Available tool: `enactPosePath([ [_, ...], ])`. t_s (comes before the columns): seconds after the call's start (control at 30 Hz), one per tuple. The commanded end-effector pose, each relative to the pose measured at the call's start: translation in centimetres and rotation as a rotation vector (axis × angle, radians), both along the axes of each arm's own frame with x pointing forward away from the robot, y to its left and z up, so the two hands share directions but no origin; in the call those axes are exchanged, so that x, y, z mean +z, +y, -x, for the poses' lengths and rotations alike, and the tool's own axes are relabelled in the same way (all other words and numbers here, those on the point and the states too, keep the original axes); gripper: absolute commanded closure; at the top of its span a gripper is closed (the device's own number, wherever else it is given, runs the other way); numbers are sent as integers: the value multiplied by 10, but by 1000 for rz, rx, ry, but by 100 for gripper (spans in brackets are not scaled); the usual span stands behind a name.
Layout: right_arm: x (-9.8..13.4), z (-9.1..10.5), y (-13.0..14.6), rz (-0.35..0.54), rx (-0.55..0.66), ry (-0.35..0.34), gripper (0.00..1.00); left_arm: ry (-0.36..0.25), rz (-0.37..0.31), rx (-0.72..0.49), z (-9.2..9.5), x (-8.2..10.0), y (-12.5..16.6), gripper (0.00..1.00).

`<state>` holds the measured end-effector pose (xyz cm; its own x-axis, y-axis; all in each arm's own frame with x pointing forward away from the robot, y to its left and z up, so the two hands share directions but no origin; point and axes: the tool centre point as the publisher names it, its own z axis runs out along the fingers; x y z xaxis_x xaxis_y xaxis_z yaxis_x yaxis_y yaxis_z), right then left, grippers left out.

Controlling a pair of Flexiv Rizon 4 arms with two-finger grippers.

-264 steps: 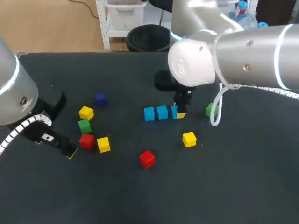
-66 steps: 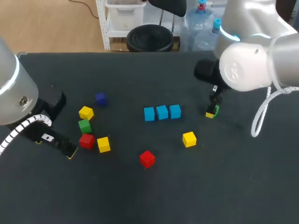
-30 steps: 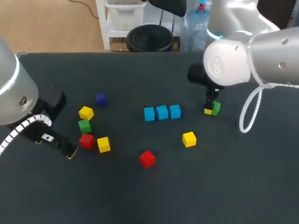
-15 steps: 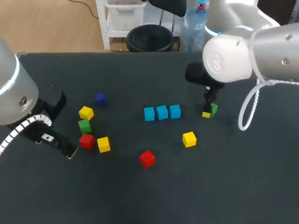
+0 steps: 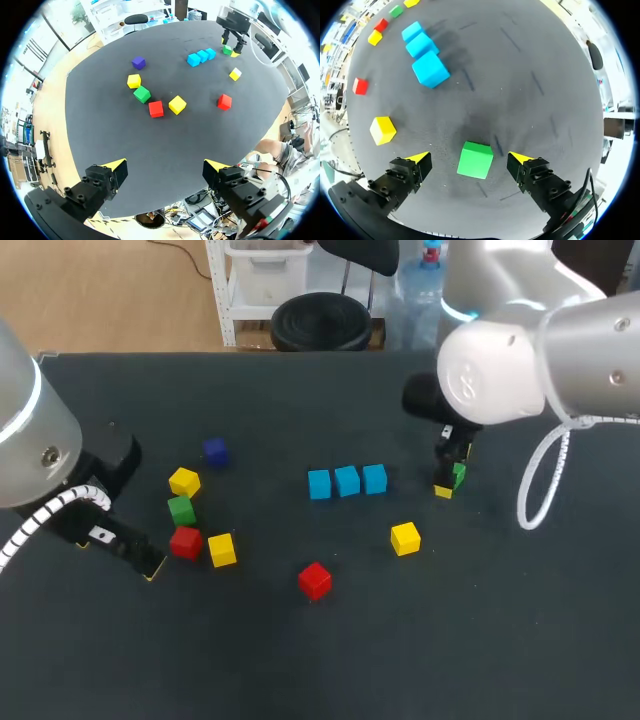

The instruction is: Place the blue cubes, place green cubes on the blue cubes, place the yellow cubes on the green cubes, then place the red cubes on the yellow cubes, and place purple cube on the red cubes.

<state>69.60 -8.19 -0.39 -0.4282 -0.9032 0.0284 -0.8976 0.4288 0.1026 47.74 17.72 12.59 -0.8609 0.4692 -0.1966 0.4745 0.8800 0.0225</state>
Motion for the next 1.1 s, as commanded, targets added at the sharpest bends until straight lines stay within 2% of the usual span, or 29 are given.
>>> enactPosePath([
  [0.03, -2, -1, -2, -5, -10, -1, 0, 1, 2, -2, -1, 0, 0, 0],
  [0.33, -6, -3, -1, 0, -37, 0, 0, 1, 2, -2, -1, 0, 0, 0],
  [0.37, -6, -3, 0, 0, -37, 0, 13, 1, 2, -2, -1, 0, 0, 0],
  [0.4, -6, -4, 0, 3, -36, 0, 51, 1, 2, -2, -1, 0, 0, 0],
  [0.43, -6, -4, 0, 4, -37, 0, 72, 1, 2, -2, -1, 0, 0, 0],
  [0.47, -7, -4, 1, 5, -37, 4, 83, 1, 2, -2, -1, 0, 0, 0],
  [0.5, -8, -5, 1, 6, -39, 8, 85, 1, 2, -2, -1, 0, 0, 0],
  [0.63, -9, -5, 1, 6, -41, 14, 79, 1, 2, -2, -1, 0, 0, 0],
  [0.77, -10, -7, 2, 7, -37, 19, 80, 1, 2, -2, -1, 0, 0, 0],
  [0.83, -10, -7, 2, 8, -35, 21, 85, 1, 2, -2, -1, 0, 0, 0],
  [0.93, -11, -7, 2, 11, -24, 27, 100, 1, 2, -2, -1, 0, 0, 0],
  [1.03, -10, -8, 3, 2, 13, 29, 100, 1, 2, -2, -1, 0, 0, 0],
  [1.1, -6, -8, 8, -5, 105, 9, 100, 1, 2, -2, -1, 0, 0, 0],
])
